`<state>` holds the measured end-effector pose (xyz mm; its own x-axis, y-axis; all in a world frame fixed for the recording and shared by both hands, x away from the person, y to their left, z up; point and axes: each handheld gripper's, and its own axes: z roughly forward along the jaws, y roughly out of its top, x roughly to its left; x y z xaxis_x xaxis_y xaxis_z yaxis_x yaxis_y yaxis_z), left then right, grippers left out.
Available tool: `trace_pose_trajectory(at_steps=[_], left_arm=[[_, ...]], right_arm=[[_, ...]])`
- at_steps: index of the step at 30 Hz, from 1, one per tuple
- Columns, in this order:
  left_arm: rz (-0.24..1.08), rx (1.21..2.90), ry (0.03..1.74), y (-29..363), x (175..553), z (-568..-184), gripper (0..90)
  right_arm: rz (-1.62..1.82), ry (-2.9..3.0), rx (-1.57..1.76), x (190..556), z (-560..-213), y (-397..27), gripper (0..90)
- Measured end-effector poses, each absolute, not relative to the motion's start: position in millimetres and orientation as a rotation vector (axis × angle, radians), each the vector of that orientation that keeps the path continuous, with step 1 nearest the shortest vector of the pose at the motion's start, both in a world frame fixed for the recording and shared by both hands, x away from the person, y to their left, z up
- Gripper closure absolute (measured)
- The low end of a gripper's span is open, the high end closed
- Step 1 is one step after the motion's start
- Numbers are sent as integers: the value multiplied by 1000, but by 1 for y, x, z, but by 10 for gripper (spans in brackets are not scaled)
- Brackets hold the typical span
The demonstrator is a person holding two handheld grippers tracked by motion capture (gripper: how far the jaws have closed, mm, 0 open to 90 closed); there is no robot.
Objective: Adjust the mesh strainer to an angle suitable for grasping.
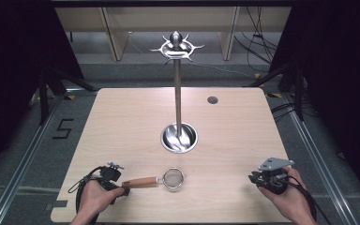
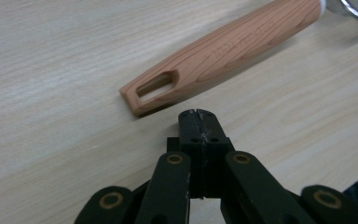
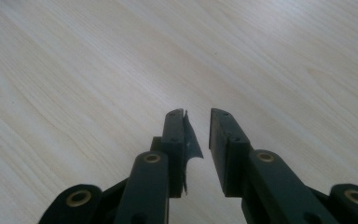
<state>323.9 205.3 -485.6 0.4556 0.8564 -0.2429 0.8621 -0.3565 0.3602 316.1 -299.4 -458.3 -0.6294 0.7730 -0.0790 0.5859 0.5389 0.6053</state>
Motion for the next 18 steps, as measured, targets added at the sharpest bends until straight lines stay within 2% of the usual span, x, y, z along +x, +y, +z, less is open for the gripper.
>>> trace_pose_trajectory(at_steps=[3, 4, 8, 18], left_arm=[[-2, 2278, 1487, 209, 330, -486, 897], [18, 2226, 1509, 208, 331, -488, 897], [-21, 2273, 1516, 212, 340, -489, 897], [17, 2284, 1567, 209, 368, -486, 897]], right_arm=[[782, 2439, 1148, 316, -457, -300, 759], [785, 2439, 1156, 316, -458, -300, 757], [791, 2439, 1162, 317, -458, -300, 748], [789, 2449, 1136, 318, -462, -298, 734]])
